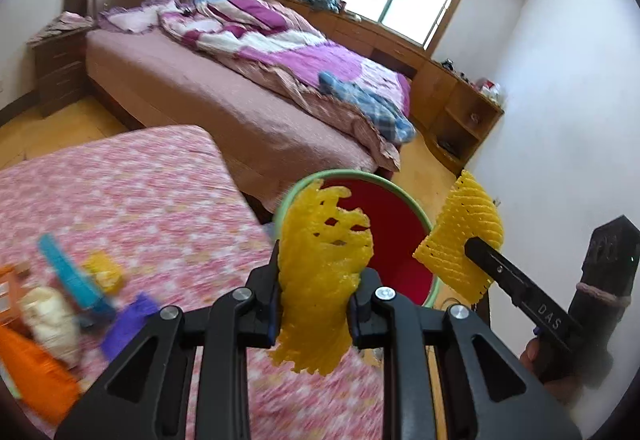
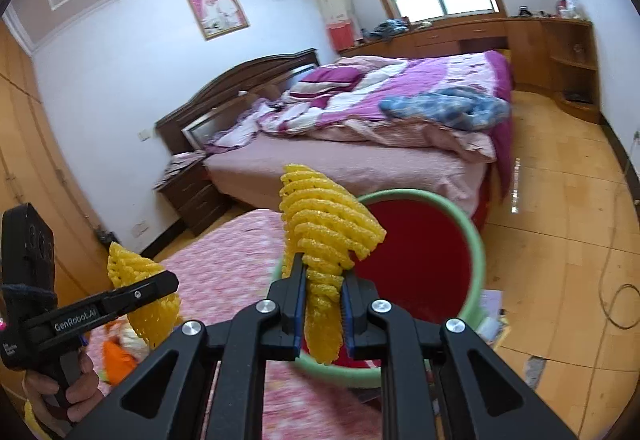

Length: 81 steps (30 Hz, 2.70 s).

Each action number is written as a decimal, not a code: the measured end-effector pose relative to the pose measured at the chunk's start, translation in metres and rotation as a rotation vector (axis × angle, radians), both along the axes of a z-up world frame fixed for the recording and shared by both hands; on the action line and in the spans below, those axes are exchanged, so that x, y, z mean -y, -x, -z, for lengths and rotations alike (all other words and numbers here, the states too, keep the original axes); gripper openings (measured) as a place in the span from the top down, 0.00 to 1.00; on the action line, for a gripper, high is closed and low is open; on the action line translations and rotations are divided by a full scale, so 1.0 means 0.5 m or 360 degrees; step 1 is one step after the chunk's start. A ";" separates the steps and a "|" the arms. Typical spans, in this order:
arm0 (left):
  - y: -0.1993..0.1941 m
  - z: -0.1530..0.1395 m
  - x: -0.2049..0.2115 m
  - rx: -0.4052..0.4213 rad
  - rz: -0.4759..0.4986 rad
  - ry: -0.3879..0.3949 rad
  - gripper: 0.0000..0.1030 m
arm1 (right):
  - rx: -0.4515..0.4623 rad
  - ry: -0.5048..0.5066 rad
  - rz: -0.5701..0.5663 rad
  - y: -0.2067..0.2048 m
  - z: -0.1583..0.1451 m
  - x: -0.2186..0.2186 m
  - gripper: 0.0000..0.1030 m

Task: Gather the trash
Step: 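Open both tools over the red bucket to drop the yellow foam nets, then grasp the orange mesh bag with the left tool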

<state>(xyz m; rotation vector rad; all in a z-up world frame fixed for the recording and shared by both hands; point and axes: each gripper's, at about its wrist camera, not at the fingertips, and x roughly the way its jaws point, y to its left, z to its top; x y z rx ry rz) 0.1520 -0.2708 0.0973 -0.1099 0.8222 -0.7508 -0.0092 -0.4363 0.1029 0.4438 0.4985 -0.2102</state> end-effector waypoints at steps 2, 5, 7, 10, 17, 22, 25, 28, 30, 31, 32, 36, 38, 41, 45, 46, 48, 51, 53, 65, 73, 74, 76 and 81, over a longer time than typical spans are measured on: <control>-0.012 0.016 0.035 -0.0022 0.0021 0.0004 0.76 | -0.0029 0.0014 0.0028 -0.005 0.016 0.026 0.84; -0.027 0.041 0.089 -0.0049 0.0069 -0.0035 0.76 | -0.0078 0.0027 0.0051 -0.019 0.042 0.057 0.83; -0.034 0.058 0.119 -0.0078 0.0109 -0.0067 0.75 | -0.0103 0.0010 0.0056 -0.027 0.060 0.073 0.82; -0.034 0.062 0.146 -0.0043 0.0128 -0.0119 0.64 | -0.0132 -0.0011 0.0074 -0.037 0.082 0.093 0.80; -0.030 0.067 0.174 0.0054 0.0118 -0.0195 0.45 | -0.0178 -0.0065 0.0074 -0.051 0.113 0.120 0.66; -0.027 0.065 0.178 0.0087 0.0124 -0.0207 0.42 | -0.0164 -0.0062 0.0070 -0.049 0.114 0.120 0.52; -0.026 0.061 0.172 0.0081 0.0119 -0.0197 0.42 | -0.0144 -0.0051 0.0068 -0.042 0.107 0.115 0.50; -0.021 0.059 0.156 0.0065 0.0089 -0.0190 0.42 | -0.0121 -0.0041 0.0065 -0.031 0.096 0.107 0.49; -0.016 0.057 0.142 0.0045 0.0073 -0.0182 0.42 | -0.0106 -0.0035 0.0062 -0.025 0.088 0.102 0.48; -0.013 0.056 0.137 0.0042 0.0066 -0.0185 0.42 | -0.0100 -0.0026 0.0061 -0.021 0.082 0.096 0.47; -0.010 0.055 0.132 0.0041 0.0059 -0.0188 0.42 | -0.0099 -0.0019 0.0060 -0.019 0.079 0.092 0.46; 0.006 0.050 0.104 0.0036 0.0026 -0.0199 0.42 | -0.0083 -0.0006 0.0040 -0.007 0.063 0.070 0.45; 0.015 0.048 0.087 0.0027 0.0014 -0.0197 0.42 | -0.0068 -0.0011 0.0027 0.001 0.056 0.057 0.43; 0.031 0.046 0.055 0.0009 -0.0010 -0.0205 0.42 | -0.0061 -0.0009 0.0010 0.012 0.049 0.037 0.41; 0.048 0.041 0.001 0.0001 -0.0067 -0.0212 0.42 | -0.0063 -0.0011 -0.0028 0.023 0.044 0.007 0.39; 0.053 0.041 -0.008 0.0002 -0.0082 -0.0215 0.42 | -0.0069 -0.0013 -0.0039 0.024 0.042 -0.003 0.38; 0.060 0.041 -0.042 -0.0006 -0.0132 -0.0222 0.42 | -0.0081 -0.0012 -0.0055 0.027 0.041 -0.019 0.38; 0.066 0.041 -0.086 -0.0030 -0.0196 -0.0227 0.42 | -0.0108 -0.0008 -0.0079 0.029 0.039 -0.043 0.37; 0.072 0.040 -0.119 -0.0034 -0.0246 -0.0227 0.42 | -0.0120 -0.0004 -0.0093 0.031 0.038 -0.060 0.34; 0.097 0.042 -0.280 -0.0002 -0.0510 -0.0282 0.42 | -0.0199 0.0019 -0.0217 0.022 0.055 -0.176 0.28; 0.098 0.079 -0.374 -0.0046 -0.0688 -0.0339 0.42 | -0.0243 0.0001 -0.0272 0.012 0.078 -0.222 0.26; 0.096 0.085 -0.384 -0.0052 -0.0708 -0.0350 0.42 | -0.0244 0.0000 -0.0278 0.012 0.080 -0.226 0.26; 0.090 0.099 -0.399 -0.0068 -0.0754 -0.0380 0.41 | -0.0255 -0.0004 -0.0295 0.009 0.087 -0.235 0.25; 0.065 0.132 -0.420 -0.0095 -0.0814 -0.0457 0.41 | -0.0284 -0.0011 -0.0315 -0.001 0.098 -0.248 0.25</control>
